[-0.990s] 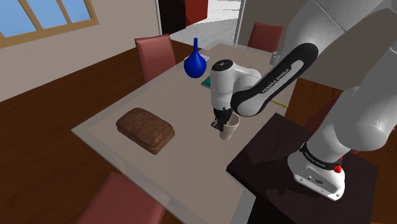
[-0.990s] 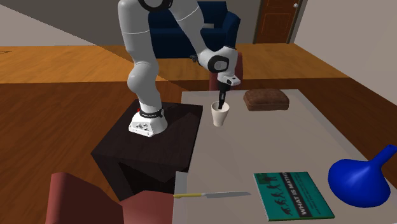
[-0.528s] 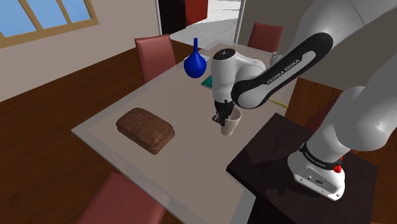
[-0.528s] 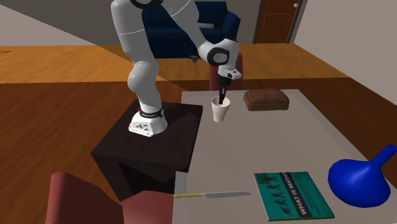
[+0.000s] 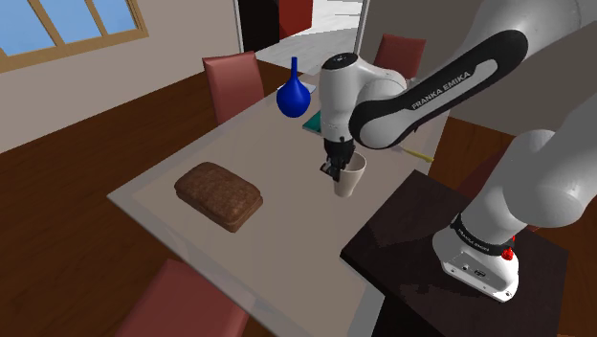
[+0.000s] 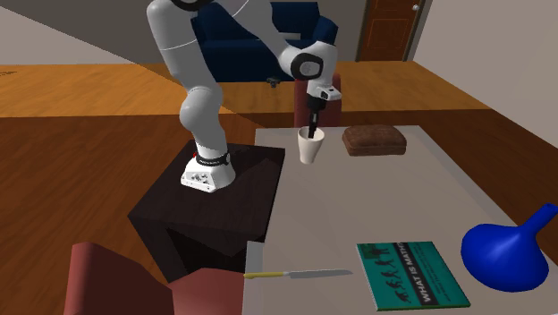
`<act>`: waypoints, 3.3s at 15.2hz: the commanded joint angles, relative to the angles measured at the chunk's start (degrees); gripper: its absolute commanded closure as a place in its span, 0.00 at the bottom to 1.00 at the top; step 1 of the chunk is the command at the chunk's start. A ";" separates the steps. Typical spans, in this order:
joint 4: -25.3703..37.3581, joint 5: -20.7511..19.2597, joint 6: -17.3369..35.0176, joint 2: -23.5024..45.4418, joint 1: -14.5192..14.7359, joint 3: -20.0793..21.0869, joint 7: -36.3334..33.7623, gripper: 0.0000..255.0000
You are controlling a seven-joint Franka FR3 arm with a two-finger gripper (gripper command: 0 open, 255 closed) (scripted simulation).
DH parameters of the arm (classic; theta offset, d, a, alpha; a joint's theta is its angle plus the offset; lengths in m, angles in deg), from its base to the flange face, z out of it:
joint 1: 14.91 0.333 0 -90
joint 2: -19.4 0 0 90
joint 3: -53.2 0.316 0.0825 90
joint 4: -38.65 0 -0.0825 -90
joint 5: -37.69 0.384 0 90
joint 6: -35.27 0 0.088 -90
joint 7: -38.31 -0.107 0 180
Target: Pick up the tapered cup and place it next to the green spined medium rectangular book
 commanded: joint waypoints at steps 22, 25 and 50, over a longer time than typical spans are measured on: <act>7.09 0.84 -16.77 -10.30 -1.42 -4.44 7.60 1.00; 6.78 -0.92 -16.14 -10.36 -3.57 -7.47 11.71 1.00; 27.36 -6.67 -11.42 10.18 -19.03 -29.26 45.36 1.00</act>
